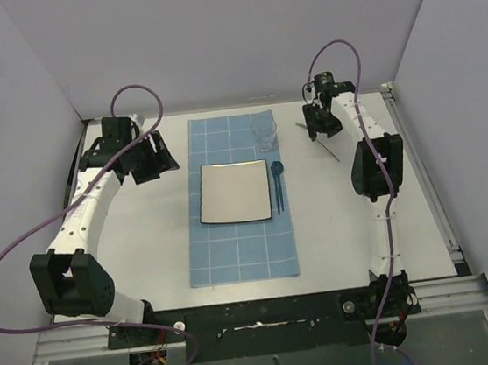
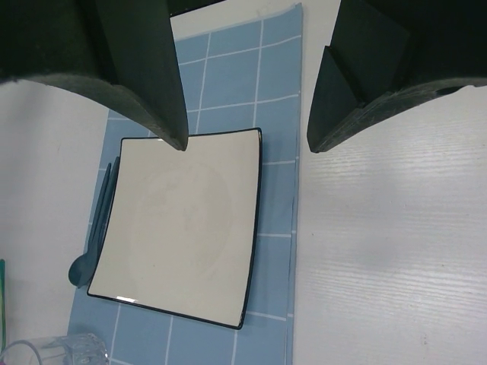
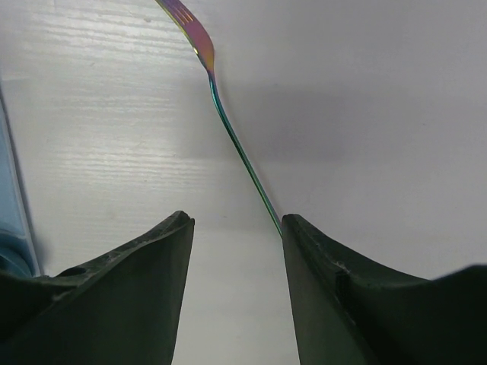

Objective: Set the dinner table for one person
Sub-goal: Pick up the fork at the center of the board.

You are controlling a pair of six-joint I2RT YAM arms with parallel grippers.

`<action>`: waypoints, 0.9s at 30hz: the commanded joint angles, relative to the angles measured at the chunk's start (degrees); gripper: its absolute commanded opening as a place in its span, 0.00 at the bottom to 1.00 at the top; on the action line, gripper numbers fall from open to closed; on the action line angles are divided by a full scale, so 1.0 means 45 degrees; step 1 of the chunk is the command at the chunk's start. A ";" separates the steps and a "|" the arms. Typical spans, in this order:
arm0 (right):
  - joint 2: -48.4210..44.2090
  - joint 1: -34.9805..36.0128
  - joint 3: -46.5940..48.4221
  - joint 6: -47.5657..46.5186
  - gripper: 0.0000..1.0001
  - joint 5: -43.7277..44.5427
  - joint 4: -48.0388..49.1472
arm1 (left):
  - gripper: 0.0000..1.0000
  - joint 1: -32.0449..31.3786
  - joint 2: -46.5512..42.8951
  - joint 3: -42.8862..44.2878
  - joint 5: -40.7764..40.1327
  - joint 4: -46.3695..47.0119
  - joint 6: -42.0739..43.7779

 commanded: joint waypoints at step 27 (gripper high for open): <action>0.1096 -0.0566 -0.0676 0.0019 0.21 -0.0686 0.1660 | 0.62 0.0213 -0.0861 0.0193 0.0687 -0.0233 -0.0205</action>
